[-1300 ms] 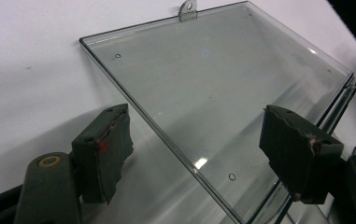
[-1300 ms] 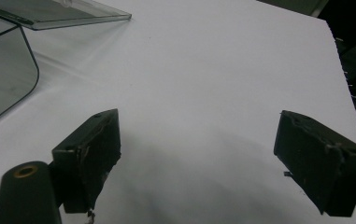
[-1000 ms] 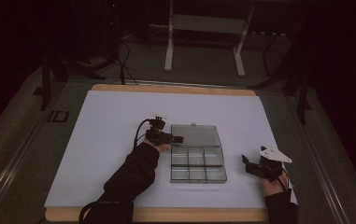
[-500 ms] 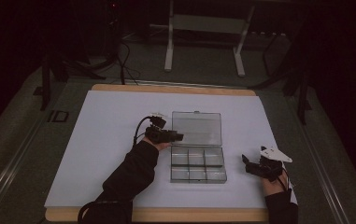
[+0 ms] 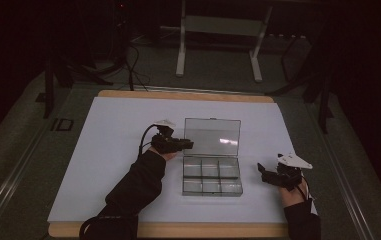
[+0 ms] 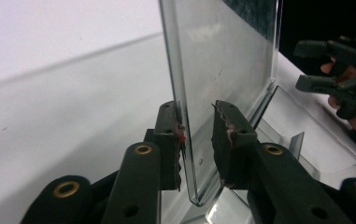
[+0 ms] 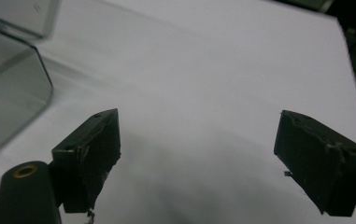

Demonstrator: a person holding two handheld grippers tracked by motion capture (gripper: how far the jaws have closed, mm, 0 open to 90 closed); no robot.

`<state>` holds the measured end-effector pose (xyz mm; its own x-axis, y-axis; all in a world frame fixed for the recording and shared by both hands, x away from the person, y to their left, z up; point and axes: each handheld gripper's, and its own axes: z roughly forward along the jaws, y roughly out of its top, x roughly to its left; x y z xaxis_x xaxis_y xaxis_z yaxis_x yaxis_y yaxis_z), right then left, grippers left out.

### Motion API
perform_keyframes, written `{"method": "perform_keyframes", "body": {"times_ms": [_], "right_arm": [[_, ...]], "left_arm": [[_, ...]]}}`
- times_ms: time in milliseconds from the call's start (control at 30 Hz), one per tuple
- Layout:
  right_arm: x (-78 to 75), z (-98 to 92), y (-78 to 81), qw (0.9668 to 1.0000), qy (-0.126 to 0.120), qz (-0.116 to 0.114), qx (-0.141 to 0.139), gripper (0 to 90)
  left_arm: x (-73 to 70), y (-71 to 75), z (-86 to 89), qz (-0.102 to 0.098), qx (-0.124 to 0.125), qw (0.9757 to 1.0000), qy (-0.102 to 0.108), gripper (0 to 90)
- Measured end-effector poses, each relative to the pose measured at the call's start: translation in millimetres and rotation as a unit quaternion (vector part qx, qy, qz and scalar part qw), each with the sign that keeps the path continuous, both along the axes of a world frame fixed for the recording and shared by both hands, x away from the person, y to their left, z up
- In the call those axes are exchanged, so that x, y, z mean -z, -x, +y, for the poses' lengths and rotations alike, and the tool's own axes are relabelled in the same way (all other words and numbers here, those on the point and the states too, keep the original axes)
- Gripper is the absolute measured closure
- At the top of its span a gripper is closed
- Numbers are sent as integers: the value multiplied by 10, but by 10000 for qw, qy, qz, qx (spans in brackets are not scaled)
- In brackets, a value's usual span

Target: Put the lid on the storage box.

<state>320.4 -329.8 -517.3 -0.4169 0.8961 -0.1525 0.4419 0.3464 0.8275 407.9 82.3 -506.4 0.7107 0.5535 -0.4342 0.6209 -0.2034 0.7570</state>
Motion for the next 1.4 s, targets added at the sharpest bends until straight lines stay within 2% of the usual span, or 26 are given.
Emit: {"method": "perform_keyframes", "body": {"times_ms": [100,200,233,333,400,500,533,567,633,733,767,800,867,900,1100,1233,1400], "right_arm": [[-164,113,-45,9996,148,-77,-209,145],[-238,170,-83,9994,78,-113,-313,145],[-296,237,-127,9991,-2,-131,-396,145],[-346,308,-169,9984,-87,-143,-538,144],[-400,419,-234,9969,-227,-146,-745,140],[-436,500,-308,9938,-602,2,-934,140],[-436,500,-308,9938,-602,2,-934,140],[-448,552,-356,9915,-804,-2,-1025,139],[-451,581,-376,9904,-877,-1,-1071,139],[-437,673,-430,9910,-805,10,-1068,142],[-425,702,-448,9916,-745,34,-1059,163],[-413,724,-463,9921,-676,69,-1058,230],[-401,742,-478,9920,-649,114,-1076,264],[-375,773,-502,9915,-662,190,-1106,378],[-343,821,-520,9918,-509,265,-1145,606],[-362,822,-507,9917,-496,229,-1164,663],[-401,769,-473,9901,-598,243,-1243,726]], "left_arm": [[-13,16,4,-86,40,10000,-22,760],[-13,23,9,-118,54,9999,-22,766],[-15,30,11,-149,70,9999,-28,767],[-15,34,15,-173,82,9998,-21,770],[-11,36,16,-206,84,9997,-26,770],[-6,36,19,-234,103,9997,-19,770],[-6,36,19,-234,103,9997,-19,770],[-4,38,22,-251,114,9996,-5,771],[-4,38,23,-259,120,9996,-7,772],[-1,41,25,-298,133,9995,0,773],[0,41,26,-306,138,9994,4,773],[1,43,26,-323,142,9994,4,774],[2,42,27,-330,152,9993,6,774],[2,41,29,-332,162,9993,11,774],[3,44,32,-367,176,9992,4,776],[-13,62,27,-399,147,9991,-35,773],[-69,133,12,-491,130,9986,-179,770]]}}
